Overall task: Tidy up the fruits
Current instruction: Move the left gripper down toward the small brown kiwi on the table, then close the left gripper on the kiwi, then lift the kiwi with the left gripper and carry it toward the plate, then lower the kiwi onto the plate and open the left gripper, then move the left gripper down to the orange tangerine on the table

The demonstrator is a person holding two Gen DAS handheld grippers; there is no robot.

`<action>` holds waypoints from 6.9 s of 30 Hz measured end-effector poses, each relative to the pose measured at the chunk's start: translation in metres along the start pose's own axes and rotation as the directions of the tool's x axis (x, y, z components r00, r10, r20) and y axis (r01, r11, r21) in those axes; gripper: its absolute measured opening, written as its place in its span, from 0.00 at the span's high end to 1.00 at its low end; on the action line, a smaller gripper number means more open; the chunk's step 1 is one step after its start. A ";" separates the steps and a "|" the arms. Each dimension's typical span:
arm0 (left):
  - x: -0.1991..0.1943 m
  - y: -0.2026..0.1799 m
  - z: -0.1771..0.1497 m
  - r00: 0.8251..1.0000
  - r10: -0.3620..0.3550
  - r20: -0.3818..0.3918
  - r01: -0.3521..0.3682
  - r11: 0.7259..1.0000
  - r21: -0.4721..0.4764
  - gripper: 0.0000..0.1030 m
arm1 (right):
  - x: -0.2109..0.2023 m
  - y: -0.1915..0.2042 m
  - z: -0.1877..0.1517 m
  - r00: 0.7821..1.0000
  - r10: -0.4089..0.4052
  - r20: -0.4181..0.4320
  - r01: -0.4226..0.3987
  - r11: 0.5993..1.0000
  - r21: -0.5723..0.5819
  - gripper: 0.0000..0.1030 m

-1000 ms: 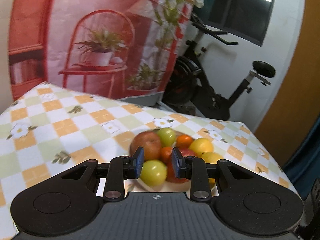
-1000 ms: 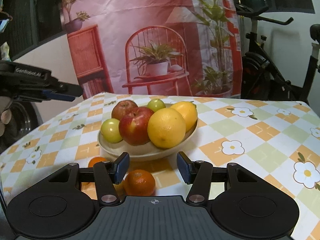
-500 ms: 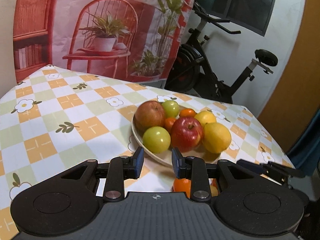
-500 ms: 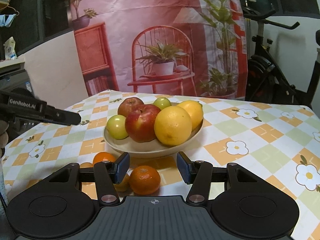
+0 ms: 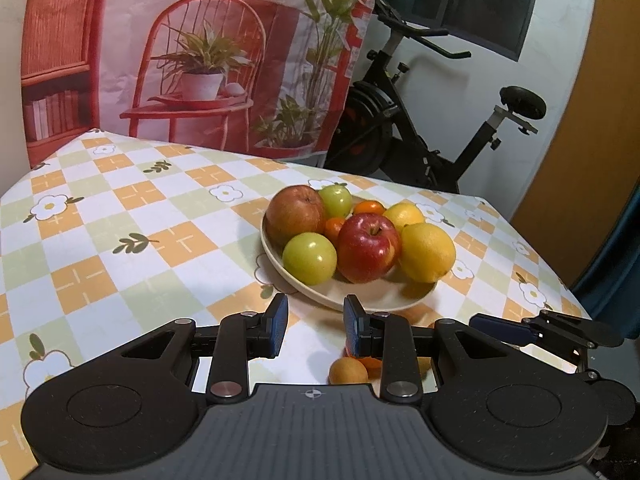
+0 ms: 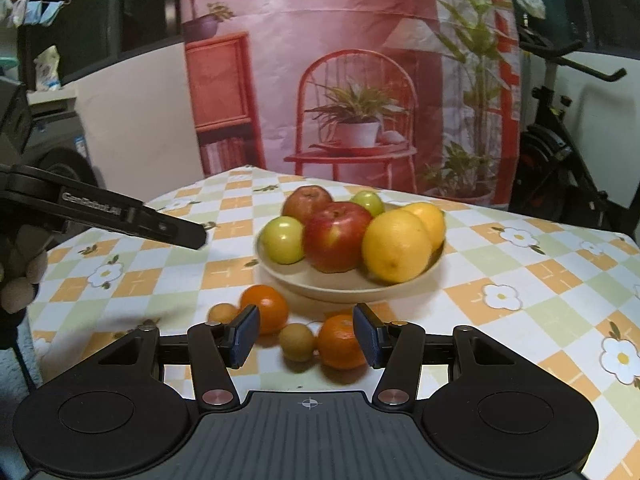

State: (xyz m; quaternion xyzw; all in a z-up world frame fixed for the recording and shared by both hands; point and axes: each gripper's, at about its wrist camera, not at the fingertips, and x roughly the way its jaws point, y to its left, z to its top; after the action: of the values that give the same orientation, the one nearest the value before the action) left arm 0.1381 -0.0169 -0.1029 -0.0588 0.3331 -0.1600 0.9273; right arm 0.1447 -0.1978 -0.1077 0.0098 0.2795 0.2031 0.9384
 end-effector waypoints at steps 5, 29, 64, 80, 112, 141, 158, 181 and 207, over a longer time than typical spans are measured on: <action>-0.001 0.002 -0.001 1.000 0.003 0.002 -0.003 1.000 -0.001 0.69 | 0.006 0.013 0.001 0.999 0.032 -0.021 -0.033 0.999 -0.033 0.57; 0.002 0.007 -0.006 1.000 0.008 -0.022 -0.008 1.000 -0.022 0.69 | 0.034 0.031 -0.001 0.993 -0.047 -0.107 0.019 0.970 -0.243 0.68; 0.009 0.000 -0.014 0.995 -0.065 -0.073 0.064 0.998 -0.018 0.68 | 0.018 -0.011 -0.007 0.999 0.018 -0.047 -0.021 0.998 -0.057 0.78; 0.022 -0.011 -0.022 0.988 -0.083 -0.134 0.087 0.996 0.027 0.67 | 0.014 -0.026 -0.008 0.997 0.065 -0.039 -0.063 0.997 0.042 0.78; 0.025 -0.019 -0.030 0.992 -0.051 -0.118 0.065 0.991 0.120 0.73 | 0.016 -0.028 -0.008 0.997 0.060 -0.040 -0.058 0.997 0.060 0.78; 0.047 -0.025 0.016 0.998 -0.043 -0.038 0.050 0.978 0.203 0.73 | 0.037 -0.038 0.020 0.999 0.032 0.007 -0.032 0.986 0.161 0.78; 0.065 -0.020 0.020 0.996 -0.037 -0.082 0.052 0.980 0.190 0.73 | 0.052 -0.036 0.019 0.999 -0.038 -0.012 0.040 0.981 0.190 0.77; 0.067 -0.017 0.022 0.996 -0.015 -0.092 0.030 0.986 0.164 0.59 | 0.048 -0.043 0.016 0.999 -0.038 -0.009 0.039 0.977 0.208 0.75; 0.040 -0.017 0.024 0.998 -0.026 -0.063 0.032 0.993 0.112 0.58 | 0.006 -0.036 0.008 0.995 -0.060 0.073 0.051 0.991 0.122 0.69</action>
State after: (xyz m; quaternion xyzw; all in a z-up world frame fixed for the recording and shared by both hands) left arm 0.1782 -0.0458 -0.1047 -0.0063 0.3508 -0.1937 0.9162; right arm 0.1669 -0.2282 -0.1086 0.0661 0.2550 0.1593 0.9514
